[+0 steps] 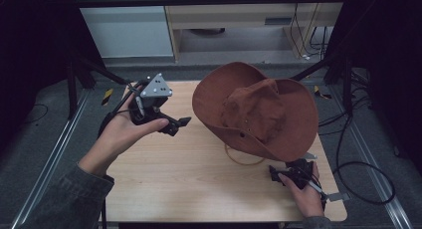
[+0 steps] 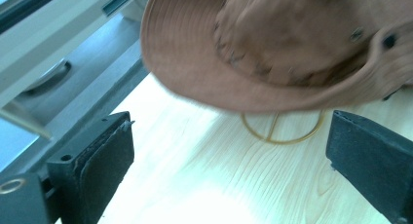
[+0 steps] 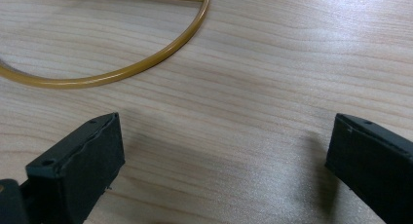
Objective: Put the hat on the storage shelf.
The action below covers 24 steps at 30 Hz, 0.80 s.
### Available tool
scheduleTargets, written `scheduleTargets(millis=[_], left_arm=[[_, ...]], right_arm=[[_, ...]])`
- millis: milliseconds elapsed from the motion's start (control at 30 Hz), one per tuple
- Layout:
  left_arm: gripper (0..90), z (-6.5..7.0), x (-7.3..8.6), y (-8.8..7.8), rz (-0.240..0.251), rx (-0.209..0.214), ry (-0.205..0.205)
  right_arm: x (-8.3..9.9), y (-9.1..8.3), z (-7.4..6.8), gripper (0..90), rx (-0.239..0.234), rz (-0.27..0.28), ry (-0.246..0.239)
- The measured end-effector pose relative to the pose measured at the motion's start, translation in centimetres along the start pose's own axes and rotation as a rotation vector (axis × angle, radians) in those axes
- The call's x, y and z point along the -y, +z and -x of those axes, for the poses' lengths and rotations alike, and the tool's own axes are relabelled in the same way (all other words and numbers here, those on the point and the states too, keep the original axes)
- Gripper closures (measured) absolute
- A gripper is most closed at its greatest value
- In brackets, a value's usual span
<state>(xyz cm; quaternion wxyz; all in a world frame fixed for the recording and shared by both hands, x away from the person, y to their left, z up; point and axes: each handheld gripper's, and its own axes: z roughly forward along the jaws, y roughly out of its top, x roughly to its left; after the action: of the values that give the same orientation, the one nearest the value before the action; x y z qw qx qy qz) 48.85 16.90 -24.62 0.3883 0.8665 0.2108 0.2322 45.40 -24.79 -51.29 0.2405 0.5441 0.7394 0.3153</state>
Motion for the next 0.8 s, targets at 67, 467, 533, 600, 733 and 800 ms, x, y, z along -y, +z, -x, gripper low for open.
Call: scheduleTargets(millis=[67, 467, 533, 600, 733, 800], left_arm=[[3.1, -0.1, 1.2, 0.3, 0.001, 0.008, -0.027], [3.6, -0.1, 9.1, 3.7, -0.078, 0.071, -0.121], [4.4, 0.2, 10.4, 4.6, -0.098, 0.080, -0.141], [4.9, 0.5, 11.9, 5.6, -0.121, 0.088, -0.152], [4.8, 1.0, 15.0, 7.3, -0.155, 0.070, -0.184], [5.0, 1.2, 16.7, 8.0, -0.156, 0.078, -0.228]], right_arm=[[0.0, 0.0, 0.0, 0.5, 0.000, 0.000, 0.000], [0.0, 0.0, 0.0, 0.5, 0.001, 0.001, -0.001], [0.1, -0.1, -0.2, 0.5, -0.002, -0.004, 0.025], [0.1, -0.1, -0.2, 0.5, -0.003, -0.004, 0.027], [0.1, -0.1, -0.2, 0.5, -0.002, -0.004, 0.027], [0.1, -0.1, -0.2, 0.5, -0.002, -0.004, 0.026]])
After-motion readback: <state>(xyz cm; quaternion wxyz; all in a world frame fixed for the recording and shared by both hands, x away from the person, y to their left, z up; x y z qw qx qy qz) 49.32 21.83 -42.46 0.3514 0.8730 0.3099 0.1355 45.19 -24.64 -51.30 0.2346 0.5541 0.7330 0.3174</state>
